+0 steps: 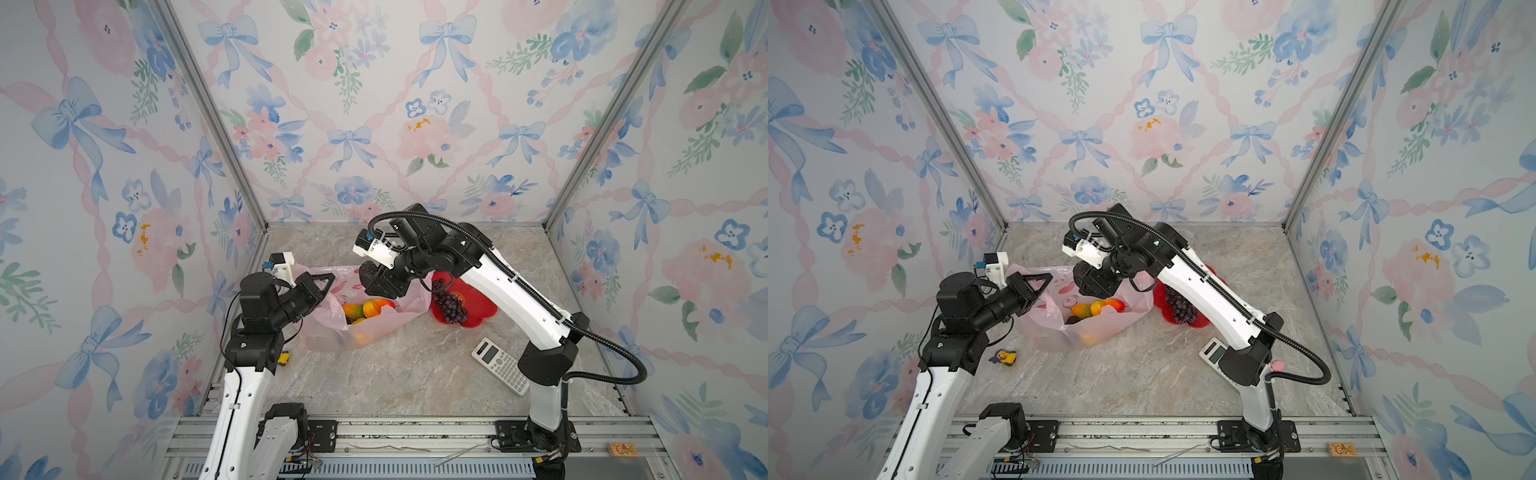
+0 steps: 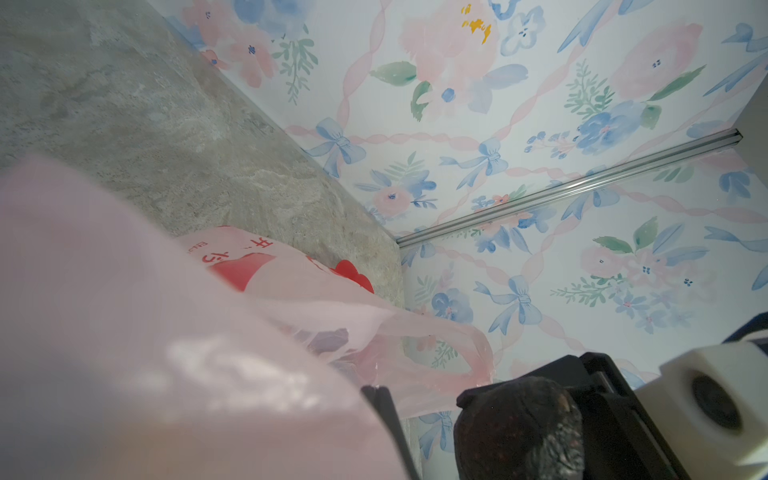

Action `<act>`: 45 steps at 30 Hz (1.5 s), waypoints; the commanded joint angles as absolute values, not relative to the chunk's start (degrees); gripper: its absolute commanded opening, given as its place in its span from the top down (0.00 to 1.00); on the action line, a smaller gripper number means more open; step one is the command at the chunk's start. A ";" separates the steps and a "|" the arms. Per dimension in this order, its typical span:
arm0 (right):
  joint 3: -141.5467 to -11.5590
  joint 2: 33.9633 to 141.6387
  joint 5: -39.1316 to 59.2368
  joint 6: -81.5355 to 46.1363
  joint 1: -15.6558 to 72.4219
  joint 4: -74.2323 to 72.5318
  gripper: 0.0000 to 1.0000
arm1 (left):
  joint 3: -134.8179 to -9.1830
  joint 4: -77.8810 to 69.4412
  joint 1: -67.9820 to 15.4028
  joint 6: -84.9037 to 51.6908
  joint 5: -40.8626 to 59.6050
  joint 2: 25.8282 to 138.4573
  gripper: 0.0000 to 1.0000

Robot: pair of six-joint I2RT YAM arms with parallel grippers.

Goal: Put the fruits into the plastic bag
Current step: 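Carry the avocado over to the bag mouth held by the left gripper, then lower the avocado down into the bag beside the other fruits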

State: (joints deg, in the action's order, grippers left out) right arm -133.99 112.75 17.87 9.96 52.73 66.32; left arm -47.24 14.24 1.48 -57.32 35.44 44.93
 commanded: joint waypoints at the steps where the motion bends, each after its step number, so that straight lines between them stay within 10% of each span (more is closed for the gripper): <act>1: -132.02 113.90 15.53 11.71 53.68 68.20 0.76 | -46.54 13.52 1.05 -57.70 36.12 44.06 1.00; 45: -134.80 135.76 13.89 -11.72 53.94 61.41 0.75 | -45.90 13.52 1.01 -57.79 37.53 44.90 1.00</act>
